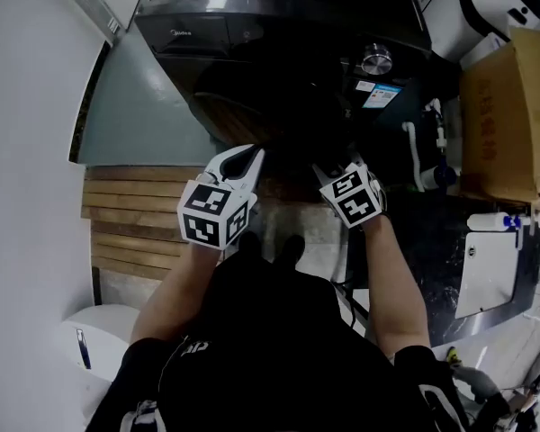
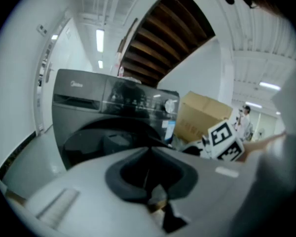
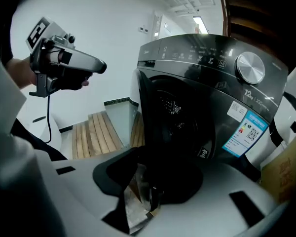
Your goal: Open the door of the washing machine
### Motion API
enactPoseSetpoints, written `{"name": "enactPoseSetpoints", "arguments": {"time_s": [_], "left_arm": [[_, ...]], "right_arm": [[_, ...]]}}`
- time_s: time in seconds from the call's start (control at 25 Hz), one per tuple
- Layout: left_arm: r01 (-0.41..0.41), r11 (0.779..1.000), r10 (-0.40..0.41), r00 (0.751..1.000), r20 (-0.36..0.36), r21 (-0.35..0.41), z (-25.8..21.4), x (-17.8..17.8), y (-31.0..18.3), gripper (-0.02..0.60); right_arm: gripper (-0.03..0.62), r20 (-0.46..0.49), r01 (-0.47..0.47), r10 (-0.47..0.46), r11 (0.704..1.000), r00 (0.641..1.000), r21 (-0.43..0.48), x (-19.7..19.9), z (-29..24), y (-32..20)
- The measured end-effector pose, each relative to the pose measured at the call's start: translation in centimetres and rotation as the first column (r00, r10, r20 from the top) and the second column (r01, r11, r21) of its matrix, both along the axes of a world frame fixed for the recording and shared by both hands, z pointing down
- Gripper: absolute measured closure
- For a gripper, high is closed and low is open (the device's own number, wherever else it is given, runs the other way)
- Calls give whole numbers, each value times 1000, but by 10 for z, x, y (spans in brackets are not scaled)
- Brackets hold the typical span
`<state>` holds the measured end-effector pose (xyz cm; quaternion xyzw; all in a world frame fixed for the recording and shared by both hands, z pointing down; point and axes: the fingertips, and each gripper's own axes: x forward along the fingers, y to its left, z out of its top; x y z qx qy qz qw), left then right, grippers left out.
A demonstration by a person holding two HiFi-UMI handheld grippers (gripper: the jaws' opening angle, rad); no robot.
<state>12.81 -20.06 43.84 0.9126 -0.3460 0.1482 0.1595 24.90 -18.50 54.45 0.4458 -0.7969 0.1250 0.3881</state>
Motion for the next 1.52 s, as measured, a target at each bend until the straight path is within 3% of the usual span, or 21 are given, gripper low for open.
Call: {"name": "enactPoseSetpoints", "arguments": {"time_s": [0.4, 0.6, 0.8, 0.96, 1.12, 1.32, 1.52], "left_arm": [[-120, 992, 119, 992, -35, -26, -1, -34, 34, 489], [-122, 992, 120, 991, -62, -29, 5, -63, 49, 488], [-167, 986, 166, 984, -56, -2, 3, -76, 67, 456], [-171, 985, 170, 984, -60, -18, 7, -85, 79, 395], [-143, 989, 142, 988, -59, -20, 8, -98, 81, 337], [-103, 991, 102, 995, -16, -82, 24, -120, 80, 327], [-34, 991, 34, 999, -4, -128, 38, -154, 78, 330]], "right_arm": [[464, 19, -120, 120, 993, 993, -9, -39, -1, 38], [467, 116, -223, 222, 975, 968, -1, -68, -3, 63], [473, 146, -242, 238, 970, 960, 12, -102, -4, 86], [467, 177, -168, 164, 986, 971, 8, -143, -6, 111], [467, 206, -12, 12, 1000, 979, -4, -192, -11, 137], [470, 228, 168, -162, 986, 960, -5, -234, -21, 165], [474, 224, 247, -237, 969, 945, -15, -252, -19, 172]]}}
